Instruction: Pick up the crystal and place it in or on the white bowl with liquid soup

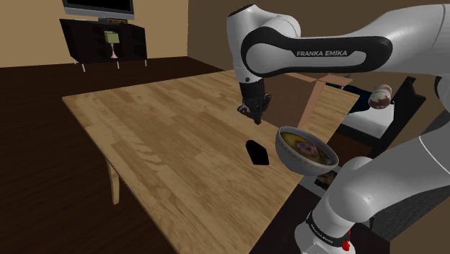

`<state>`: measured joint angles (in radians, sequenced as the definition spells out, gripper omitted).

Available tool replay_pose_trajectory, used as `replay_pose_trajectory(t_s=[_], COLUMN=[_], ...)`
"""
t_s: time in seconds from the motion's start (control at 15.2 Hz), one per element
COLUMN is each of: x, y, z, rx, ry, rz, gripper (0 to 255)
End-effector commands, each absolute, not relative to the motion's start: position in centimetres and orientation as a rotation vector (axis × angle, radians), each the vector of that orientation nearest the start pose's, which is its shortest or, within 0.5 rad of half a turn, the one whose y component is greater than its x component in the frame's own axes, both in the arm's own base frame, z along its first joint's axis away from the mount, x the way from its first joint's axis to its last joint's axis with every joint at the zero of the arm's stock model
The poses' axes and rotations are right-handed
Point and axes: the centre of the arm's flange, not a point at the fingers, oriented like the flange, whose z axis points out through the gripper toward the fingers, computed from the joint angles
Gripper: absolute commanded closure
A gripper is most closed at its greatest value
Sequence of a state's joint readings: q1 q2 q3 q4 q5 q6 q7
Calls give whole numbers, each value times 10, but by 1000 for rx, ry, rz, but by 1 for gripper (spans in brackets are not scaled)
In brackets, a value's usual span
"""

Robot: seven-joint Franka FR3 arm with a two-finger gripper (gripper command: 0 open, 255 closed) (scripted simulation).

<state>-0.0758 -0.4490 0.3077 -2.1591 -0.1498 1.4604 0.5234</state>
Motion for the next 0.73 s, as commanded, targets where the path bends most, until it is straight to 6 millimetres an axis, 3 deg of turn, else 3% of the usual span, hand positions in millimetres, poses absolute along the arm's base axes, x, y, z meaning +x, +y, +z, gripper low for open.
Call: replay_pose_trajectory(t_s=[0.0, 0.13, 0.2, 0.66], x=[382, 382, 382, 332], y=[90, 90, 90, 122], z=[551, 551, 551, 514], rx=[-3441, -3441, -3441, -3168], ry=[581, 581, 581, 939], rz=[266, 266, 266, 287], gripper=[255, 255, 0, 0])
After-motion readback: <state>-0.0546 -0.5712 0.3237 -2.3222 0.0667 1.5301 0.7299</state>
